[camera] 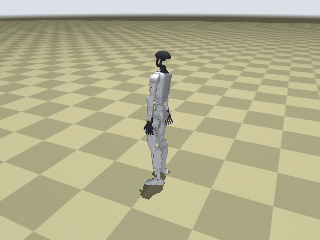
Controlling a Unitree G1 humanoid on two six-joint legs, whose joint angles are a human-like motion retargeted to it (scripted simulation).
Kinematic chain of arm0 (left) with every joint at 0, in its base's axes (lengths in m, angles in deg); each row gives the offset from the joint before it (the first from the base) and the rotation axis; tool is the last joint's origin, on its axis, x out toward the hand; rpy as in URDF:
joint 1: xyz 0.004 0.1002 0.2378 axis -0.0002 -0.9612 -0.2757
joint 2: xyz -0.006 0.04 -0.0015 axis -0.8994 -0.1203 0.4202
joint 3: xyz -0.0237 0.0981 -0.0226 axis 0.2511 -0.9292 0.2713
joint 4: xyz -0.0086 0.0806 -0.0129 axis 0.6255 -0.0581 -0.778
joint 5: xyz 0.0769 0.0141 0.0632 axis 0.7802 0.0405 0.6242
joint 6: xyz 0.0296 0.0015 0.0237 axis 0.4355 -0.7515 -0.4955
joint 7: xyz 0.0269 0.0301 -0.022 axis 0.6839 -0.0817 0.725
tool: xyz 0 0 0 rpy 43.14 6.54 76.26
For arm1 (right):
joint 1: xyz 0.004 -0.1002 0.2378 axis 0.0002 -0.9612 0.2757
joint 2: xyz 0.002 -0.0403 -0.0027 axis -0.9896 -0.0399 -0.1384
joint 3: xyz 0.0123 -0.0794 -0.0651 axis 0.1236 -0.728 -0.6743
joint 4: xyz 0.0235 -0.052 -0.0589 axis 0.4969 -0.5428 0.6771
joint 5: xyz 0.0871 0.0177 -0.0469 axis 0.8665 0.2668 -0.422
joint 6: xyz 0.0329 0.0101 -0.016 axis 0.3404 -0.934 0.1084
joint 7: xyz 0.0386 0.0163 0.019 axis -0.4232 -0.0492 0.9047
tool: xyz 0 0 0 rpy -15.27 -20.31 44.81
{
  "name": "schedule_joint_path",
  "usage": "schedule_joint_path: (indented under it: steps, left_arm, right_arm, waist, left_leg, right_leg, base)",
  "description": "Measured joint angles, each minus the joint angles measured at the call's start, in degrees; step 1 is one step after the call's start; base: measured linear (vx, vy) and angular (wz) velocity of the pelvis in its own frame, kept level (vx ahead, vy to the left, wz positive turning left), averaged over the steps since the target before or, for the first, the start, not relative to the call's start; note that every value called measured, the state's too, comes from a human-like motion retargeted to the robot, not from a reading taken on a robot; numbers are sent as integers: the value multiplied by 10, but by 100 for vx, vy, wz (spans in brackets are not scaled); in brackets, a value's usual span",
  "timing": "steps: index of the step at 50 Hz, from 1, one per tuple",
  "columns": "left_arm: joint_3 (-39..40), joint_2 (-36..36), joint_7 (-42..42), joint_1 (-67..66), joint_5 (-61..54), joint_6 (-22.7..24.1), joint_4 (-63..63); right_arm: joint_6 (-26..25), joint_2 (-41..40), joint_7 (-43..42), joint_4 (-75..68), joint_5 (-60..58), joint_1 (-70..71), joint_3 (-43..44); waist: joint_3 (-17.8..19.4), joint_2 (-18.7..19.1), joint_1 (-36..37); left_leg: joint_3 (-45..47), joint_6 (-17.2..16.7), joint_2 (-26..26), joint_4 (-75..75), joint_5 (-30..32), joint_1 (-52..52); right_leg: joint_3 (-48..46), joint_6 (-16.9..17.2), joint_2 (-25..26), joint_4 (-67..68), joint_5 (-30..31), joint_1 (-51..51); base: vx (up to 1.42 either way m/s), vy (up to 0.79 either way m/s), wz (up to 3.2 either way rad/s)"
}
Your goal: In place motions
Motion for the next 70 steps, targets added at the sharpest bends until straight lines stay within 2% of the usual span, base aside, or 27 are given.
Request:
schedule_joint_path:
  steps: [48, 70]
  left_arm:
    - [-1, 0, -1, -2, -2, 1, -1]
    - [2, -10, 2, -1, -7, 2, 0]
  right_arm:
    - [-4, 4, -2, -11, -1, 1, -1]
    - [-1, 16, -5, -11, -3, 3, 2]
  waist:
    - [11, -1, 4]
    - [14, -11, 15]
  left_leg:
    - [-4, 0, 1, 5, 2, -9]
    - [-23, 7, -17, 6, 1, -11]
  right_leg:
    - [-3, 1, -4, 1, 0, -5]
    - [-22, 8, -21, 1, 2, 6]
  base:
    - [0, 0, 0]
    - [0, 2, 4]
